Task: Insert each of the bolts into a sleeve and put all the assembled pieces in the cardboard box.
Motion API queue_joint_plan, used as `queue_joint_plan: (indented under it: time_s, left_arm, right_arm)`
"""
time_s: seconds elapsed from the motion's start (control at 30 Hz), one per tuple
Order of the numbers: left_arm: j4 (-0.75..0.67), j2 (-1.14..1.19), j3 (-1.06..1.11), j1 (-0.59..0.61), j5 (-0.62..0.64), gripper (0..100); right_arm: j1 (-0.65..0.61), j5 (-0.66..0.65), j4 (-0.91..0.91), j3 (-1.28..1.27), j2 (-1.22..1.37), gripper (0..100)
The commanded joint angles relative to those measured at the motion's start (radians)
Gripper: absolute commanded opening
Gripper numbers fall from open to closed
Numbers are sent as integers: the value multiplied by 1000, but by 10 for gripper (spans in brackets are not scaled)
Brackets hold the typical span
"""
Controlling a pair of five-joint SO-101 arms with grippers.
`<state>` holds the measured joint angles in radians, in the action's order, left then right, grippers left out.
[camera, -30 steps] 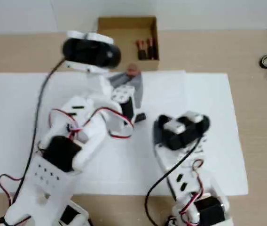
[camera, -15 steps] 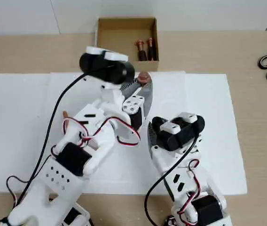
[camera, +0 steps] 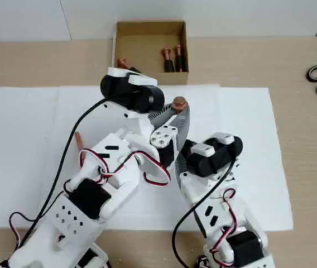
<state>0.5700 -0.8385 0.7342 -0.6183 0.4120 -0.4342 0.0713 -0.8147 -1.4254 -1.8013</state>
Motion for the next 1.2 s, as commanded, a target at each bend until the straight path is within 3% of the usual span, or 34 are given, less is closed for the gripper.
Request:
queue_joint_plan:
  time_s: [0.0, 1.17]
  left_arm:
    - [-52, 0, -5, -6, 5, 6]
    - [-78, 44, 28, -18, -43, 6]
  right_arm:
    - [-8, 12, 19, 6, -12, 3]
    - [-27, 12, 21, 6, -12, 3]
